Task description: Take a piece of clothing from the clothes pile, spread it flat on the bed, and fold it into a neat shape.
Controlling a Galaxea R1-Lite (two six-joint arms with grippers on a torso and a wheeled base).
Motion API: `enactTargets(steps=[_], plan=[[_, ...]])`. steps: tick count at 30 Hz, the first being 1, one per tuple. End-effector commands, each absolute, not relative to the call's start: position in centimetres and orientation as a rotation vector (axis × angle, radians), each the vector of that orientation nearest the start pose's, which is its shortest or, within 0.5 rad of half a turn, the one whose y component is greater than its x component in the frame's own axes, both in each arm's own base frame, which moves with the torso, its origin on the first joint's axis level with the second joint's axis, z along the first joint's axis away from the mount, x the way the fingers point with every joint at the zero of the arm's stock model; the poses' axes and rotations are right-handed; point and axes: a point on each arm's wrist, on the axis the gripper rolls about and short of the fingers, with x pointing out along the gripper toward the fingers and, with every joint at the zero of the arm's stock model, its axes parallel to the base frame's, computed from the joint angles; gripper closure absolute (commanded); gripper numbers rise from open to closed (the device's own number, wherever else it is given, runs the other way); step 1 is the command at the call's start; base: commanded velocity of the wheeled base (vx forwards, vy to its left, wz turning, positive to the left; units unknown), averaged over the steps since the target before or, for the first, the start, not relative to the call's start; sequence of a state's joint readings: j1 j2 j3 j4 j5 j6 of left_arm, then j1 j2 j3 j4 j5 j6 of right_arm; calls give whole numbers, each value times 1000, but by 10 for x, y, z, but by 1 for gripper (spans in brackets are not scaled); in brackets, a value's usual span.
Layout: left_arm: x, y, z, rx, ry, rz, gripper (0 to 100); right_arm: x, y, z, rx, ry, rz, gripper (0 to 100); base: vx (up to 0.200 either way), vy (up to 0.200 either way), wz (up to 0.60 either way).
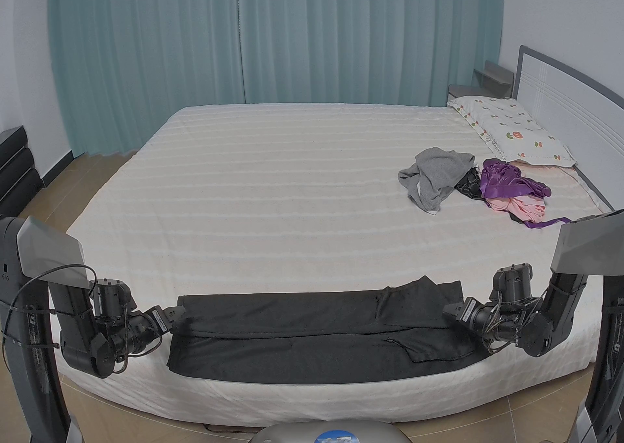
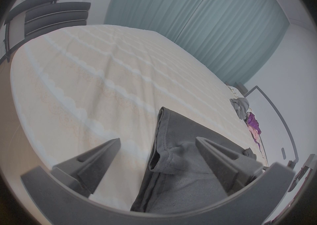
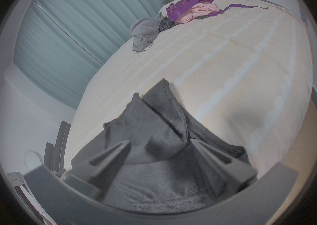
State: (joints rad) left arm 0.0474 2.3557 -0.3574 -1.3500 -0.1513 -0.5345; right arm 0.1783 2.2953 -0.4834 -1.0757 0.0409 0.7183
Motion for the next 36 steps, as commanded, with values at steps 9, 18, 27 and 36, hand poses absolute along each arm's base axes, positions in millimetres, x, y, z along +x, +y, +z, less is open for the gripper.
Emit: enactTargets(steps=[9, 18, 27, 36], plan=[[351, 14, -27, -615, 559, 56, 0, 327, 28, -7, 706, 659, -66, 0, 0, 0, 0], [388, 1, -40, -599, 712, 61, 0, 337, 29, -18, 711, 675, -49, 0, 0, 0, 0], [393, -6, -50, -540, 729, 37, 100, 344, 30, -20, 714, 692, -41, 0, 0, 0, 0], [403, 3, -40, -643, 643, 144, 100, 353, 35, -16, 719, 685, 7, 0, 0, 0, 0]])
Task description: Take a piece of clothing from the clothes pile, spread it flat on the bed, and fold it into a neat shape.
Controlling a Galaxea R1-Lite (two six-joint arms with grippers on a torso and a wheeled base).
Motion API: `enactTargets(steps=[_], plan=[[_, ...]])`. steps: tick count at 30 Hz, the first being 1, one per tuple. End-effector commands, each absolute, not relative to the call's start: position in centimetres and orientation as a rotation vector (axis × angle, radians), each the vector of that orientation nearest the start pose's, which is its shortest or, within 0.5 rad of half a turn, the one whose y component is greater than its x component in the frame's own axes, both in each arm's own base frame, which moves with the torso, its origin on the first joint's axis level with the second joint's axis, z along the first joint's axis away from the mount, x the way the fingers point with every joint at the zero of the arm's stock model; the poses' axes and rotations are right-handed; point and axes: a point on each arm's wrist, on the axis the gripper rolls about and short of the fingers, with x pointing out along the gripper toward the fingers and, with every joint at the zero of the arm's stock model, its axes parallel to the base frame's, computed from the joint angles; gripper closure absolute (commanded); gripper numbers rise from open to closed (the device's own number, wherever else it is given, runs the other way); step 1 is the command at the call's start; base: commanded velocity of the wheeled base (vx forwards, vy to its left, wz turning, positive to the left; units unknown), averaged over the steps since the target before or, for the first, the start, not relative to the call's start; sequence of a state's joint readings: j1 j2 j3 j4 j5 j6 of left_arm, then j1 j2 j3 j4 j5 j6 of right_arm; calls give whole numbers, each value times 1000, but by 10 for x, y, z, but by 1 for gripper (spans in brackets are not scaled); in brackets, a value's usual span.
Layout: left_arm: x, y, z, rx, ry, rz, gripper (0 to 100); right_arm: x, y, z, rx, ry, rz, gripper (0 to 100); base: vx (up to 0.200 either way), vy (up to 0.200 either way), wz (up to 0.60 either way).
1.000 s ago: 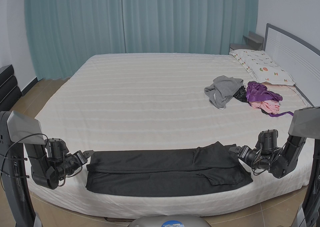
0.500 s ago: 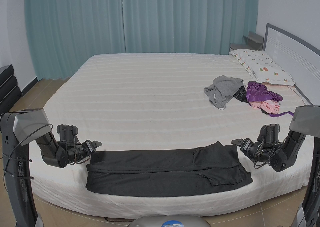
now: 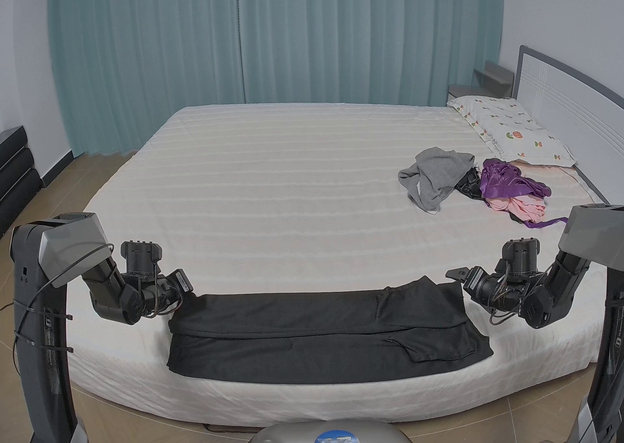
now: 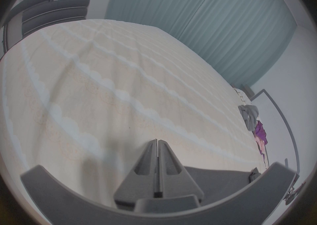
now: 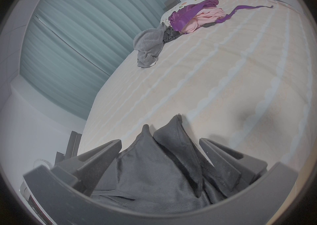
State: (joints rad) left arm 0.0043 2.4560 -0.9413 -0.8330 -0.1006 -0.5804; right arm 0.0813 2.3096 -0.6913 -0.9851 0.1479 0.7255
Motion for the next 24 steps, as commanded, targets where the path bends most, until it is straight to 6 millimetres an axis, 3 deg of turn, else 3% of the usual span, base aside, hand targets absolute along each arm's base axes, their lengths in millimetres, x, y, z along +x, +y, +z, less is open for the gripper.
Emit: enactTargets(steps=[1, 9, 24], plan=[[404, 4, -41, -651, 640, 150, 100, 354, 36, -16, 719, 684, 20, 0, 0, 0, 0], [408, 8, -41, -661, 595, 147, 100, 358, 41, -12, 677, 695, 151, 0, 0, 0, 0], [412, 10, -46, -665, 594, 153, 100, 376, 55, -40, 523, 810, 239, 0, 0, 0, 0]])
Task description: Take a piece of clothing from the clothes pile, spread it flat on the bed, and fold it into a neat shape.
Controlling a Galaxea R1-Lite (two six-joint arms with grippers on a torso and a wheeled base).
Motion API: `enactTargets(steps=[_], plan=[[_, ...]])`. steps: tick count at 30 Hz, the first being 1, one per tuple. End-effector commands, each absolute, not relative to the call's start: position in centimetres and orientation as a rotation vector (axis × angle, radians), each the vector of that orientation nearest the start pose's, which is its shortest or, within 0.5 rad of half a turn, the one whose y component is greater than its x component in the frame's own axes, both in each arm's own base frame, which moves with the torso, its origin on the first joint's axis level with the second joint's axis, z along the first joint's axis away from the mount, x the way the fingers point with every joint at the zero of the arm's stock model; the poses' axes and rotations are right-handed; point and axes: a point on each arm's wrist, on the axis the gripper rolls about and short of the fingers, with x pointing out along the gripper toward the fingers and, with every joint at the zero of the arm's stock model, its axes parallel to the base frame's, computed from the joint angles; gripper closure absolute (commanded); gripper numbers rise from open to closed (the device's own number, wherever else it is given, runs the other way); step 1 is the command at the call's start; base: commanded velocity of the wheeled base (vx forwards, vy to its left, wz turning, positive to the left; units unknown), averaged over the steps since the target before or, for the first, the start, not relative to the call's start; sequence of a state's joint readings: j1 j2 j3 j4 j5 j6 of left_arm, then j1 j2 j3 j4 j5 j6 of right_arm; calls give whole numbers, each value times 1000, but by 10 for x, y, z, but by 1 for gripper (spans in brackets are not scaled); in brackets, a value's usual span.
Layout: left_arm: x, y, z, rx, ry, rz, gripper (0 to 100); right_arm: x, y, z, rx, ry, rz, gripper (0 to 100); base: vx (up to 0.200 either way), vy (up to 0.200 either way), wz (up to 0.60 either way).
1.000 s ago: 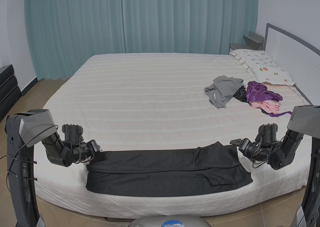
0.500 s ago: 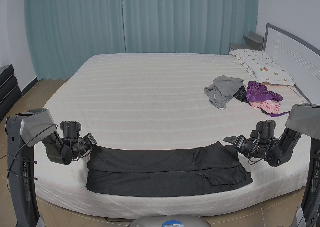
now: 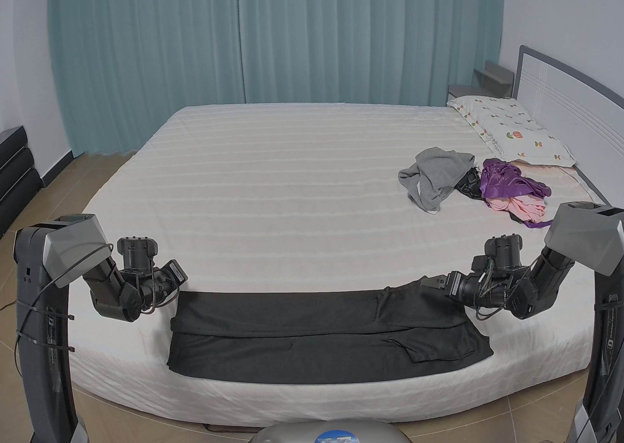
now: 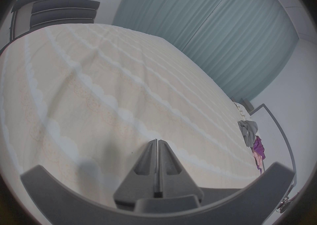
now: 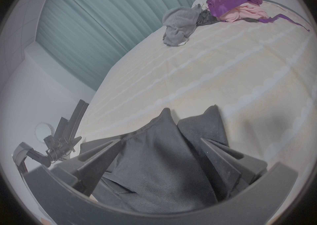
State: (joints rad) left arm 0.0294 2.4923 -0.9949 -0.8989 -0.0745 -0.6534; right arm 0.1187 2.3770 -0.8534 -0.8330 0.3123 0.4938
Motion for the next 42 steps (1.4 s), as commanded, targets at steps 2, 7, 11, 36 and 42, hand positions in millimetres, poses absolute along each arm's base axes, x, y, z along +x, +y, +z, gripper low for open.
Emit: enactTargets(steps=[2, 7, 11, 36, 42], plan=[[412, 11, -47, -665, 593, 156, 100, 376, 56, -41, 515, 812, 242, 0, 0, 0, 0], [410, 10, -47, -664, 600, 157, 100, 373, 54, -43, 466, 838, 246, 100, 0, 0, 0], [410, 10, -48, -669, 601, 159, 100, 370, 44, -43, 435, 852, 231, 100, 0, 0, 0], [409, 11, -46, -677, 598, 164, 100, 341, 28, -37, 385, 895, 219, 100, 0, 0, 0], [409, 11, -46, -694, 597, 169, 100, 340, 27, -37, 380, 895, 220, 0, 0, 0, 0]])
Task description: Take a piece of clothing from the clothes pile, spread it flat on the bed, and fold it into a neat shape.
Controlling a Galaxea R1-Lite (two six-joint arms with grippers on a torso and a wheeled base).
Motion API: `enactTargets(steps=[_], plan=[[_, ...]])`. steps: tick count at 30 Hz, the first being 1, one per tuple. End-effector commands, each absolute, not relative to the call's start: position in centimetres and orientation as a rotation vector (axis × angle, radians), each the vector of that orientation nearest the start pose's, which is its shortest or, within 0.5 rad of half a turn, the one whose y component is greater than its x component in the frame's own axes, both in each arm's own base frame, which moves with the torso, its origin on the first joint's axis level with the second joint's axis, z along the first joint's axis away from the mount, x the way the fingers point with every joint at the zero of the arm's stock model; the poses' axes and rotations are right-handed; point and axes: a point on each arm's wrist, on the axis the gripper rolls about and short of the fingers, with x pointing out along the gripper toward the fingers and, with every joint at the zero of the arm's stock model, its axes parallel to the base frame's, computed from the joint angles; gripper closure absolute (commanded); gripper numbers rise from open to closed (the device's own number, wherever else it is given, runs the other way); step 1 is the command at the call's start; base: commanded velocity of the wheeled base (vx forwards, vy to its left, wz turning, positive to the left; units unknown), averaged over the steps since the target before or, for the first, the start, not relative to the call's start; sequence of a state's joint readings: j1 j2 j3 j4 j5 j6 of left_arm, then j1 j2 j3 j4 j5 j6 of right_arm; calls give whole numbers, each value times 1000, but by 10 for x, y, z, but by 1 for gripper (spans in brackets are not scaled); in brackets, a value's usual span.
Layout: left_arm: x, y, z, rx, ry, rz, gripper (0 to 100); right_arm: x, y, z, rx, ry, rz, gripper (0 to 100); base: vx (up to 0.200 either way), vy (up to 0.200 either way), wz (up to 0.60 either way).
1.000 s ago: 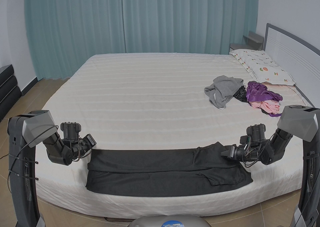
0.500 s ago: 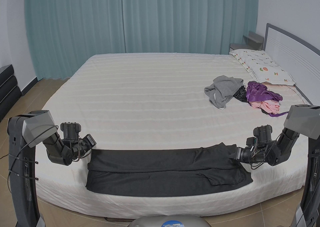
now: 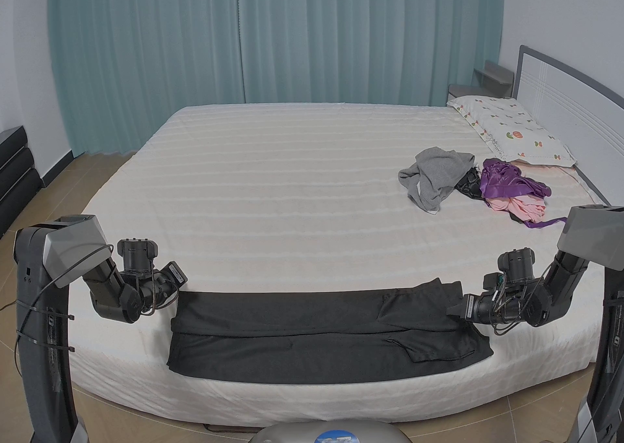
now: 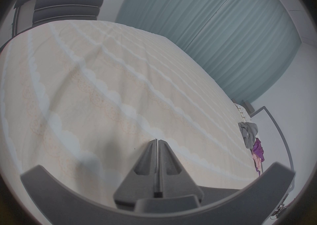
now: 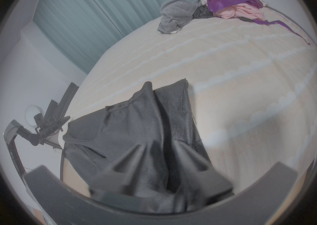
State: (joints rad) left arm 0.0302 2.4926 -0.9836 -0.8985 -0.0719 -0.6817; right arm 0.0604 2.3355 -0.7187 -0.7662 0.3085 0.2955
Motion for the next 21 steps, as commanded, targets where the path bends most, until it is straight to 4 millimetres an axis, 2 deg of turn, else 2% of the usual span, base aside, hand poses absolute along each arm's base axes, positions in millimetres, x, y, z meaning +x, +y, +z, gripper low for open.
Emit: enactTargets(steps=[1, 5, 9, 10, 15, 21], plan=[[409, 11, -46, -692, 597, 169, 100, 340, 27, -37, 380, 895, 220, 0, 0, 0, 0], [408, 12, -45, -695, 598, 173, 100, 339, 27, -29, 391, 873, 223, 0, 0, 0, 0], [404, 16, -43, -699, 601, 186, 100, 335, 28, -12, 434, 841, 212, 0, 0, 0, 0], [397, 18, -37, -705, 606, 188, 100, 328, 29, -3, 469, 837, 203, 0, 0, 0, 0], [379, 20, -21, -718, 619, 174, 100, 302, 31, 16, 571, 821, 173, 0, 0, 0, 0], [350, 17, -14, -721, 673, 185, 100, 262, 28, 25, 674, 766, 146, 0, 0, 0, 0]])
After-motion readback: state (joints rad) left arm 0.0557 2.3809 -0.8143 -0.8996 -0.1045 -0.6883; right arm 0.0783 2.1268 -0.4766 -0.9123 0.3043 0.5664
